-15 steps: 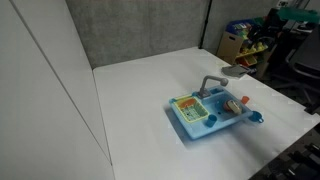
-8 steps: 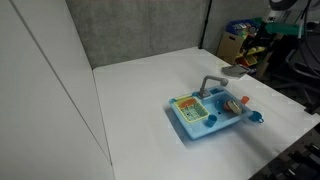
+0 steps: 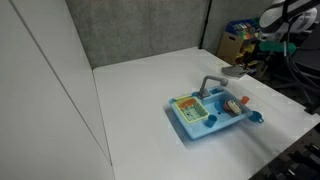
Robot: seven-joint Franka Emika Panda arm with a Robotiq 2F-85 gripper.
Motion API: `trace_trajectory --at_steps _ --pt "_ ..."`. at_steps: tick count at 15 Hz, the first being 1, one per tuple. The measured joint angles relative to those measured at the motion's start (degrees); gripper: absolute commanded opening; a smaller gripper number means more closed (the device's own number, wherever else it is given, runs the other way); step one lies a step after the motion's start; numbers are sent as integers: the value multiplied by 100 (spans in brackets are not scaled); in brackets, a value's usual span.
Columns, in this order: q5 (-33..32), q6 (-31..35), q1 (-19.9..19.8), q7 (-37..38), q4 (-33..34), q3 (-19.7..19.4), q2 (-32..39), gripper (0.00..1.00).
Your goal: Move the orange cup to the right side of the blue cup
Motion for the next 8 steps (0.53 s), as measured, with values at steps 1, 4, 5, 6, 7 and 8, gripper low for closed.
trace_trajectory --at_steps 1,4,5,6,7,8 --pt "0 58 -22 0 45 -20 133 100" --pt "-14 379 -71 -12 103 -50 478 100" --pt "-34 525 -73 -20 102 -50 576 100" --pt "-59 664 -69 -33 101 -50 667 100" --pt "-82 763 -63 -47 101 -49 744 100" --pt "-87 821 -57 -74 100 -48 804 100"
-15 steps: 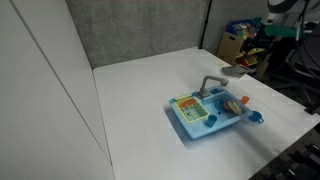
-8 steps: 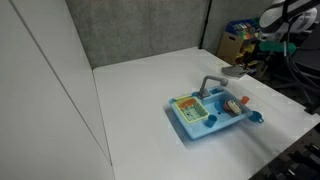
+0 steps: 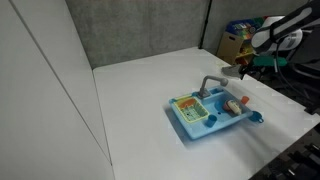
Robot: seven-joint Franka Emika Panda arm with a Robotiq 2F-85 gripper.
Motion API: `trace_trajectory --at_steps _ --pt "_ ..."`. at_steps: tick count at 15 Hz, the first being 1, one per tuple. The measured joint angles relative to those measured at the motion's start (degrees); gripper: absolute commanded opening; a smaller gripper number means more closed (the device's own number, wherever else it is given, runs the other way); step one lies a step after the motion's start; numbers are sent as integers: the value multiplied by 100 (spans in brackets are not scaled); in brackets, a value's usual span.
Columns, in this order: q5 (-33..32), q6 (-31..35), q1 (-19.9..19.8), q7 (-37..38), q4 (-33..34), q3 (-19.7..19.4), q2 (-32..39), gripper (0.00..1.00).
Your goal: Move the orange cup to the right side of the blue cup
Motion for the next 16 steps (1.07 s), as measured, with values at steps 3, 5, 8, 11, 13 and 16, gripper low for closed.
trace_trajectory --at_steps 3,5,8,11,13,16 --pt "0 -34 -2 -118 5 27 40 100" --pt "0 -38 -2 -134 9 29 40 100" --pt "0 -6 -2 -139 -9 29 41 100" --pt "0 241 -27 -139 -128 19 63 100" --pt "0 506 -66 -139 -247 7 121 100" --pt "0 813 -122 -163 -398 -4 278 100"
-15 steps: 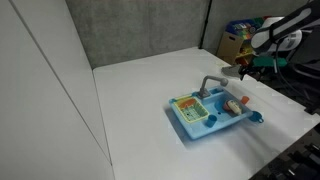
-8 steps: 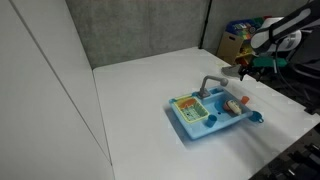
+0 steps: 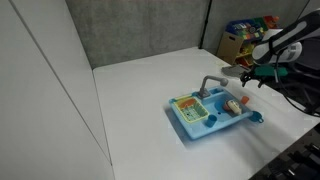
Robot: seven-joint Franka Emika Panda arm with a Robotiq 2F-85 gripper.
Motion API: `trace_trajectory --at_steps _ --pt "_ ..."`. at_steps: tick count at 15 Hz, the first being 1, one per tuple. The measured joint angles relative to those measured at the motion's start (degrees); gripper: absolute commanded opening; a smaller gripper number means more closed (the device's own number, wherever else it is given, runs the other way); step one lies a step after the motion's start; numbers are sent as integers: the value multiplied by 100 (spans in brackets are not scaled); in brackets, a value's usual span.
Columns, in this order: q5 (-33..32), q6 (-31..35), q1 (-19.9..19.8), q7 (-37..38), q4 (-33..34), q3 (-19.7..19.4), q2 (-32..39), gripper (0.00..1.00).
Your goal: Move the orange cup to the right side of the blue cup
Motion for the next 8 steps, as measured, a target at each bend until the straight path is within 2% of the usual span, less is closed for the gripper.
trace_trajectory --at_steps 8 --pt "-129 442 3 -251 -165 0 437 100"
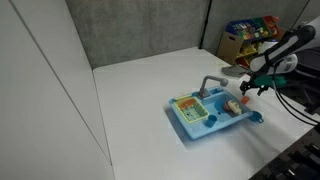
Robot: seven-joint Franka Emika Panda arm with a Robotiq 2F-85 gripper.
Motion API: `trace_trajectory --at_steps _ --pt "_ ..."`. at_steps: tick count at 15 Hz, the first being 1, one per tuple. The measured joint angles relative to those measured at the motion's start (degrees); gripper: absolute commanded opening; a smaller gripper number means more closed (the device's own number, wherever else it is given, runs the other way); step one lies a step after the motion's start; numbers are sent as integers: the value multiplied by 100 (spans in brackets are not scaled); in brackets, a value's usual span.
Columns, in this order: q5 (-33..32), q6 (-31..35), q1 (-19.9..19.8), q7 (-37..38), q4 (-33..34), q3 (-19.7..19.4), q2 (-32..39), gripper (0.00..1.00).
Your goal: Move the orange cup to the right side of the blue cup
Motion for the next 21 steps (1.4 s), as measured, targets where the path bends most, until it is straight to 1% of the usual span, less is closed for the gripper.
trace_trajectory --at_steps 4,10,21 --pt "-126 368 49 -132 -132 4 111 100" --pt "-235 726 144 -335 -279 15 145 100" --pt "-268 775 217 -618 -226 116 188 100"
